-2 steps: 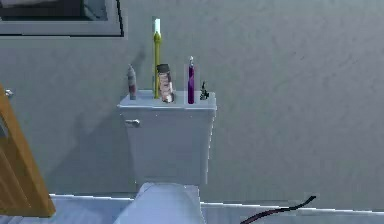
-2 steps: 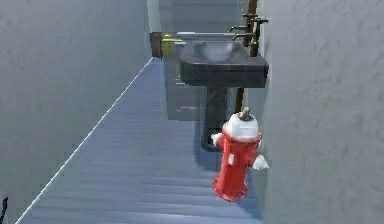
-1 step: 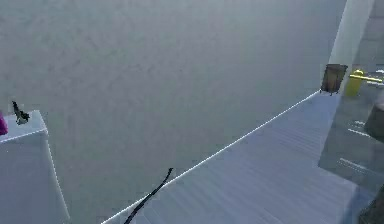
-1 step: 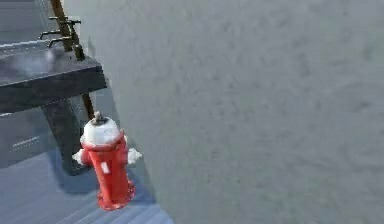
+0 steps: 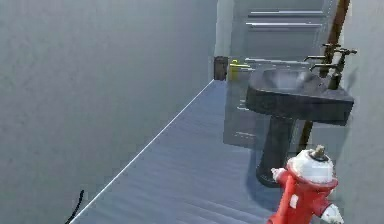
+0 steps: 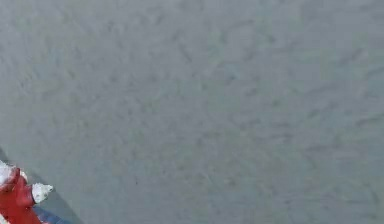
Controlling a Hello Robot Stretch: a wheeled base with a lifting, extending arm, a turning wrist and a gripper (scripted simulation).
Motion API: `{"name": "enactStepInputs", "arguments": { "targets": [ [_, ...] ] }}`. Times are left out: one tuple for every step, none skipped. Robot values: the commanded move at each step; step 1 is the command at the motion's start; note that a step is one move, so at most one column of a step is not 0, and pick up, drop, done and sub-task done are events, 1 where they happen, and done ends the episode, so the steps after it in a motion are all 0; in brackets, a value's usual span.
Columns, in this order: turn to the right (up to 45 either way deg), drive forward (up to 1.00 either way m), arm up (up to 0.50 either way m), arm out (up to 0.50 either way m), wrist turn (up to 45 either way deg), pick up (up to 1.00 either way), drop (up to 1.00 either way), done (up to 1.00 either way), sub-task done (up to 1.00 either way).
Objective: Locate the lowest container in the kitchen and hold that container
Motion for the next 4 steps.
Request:
{"name": "enactStepInputs", "arguments": {
  "targets": [
    [0.0,1.0,0.0,0.0,0.0,0.0,0.0,0.0,0.0],
    [0.0,0.35,0.0,0.0,0.0,0.0,0.0,0.0,0.0],
    [-6.0,0.0,0.0,0.0,0.0,0.0,0.0,0.0,0.0],
    [0.0,0.9,0.0,0.0,0.0,0.0,0.0,0.0,0.0]
  ]
}}
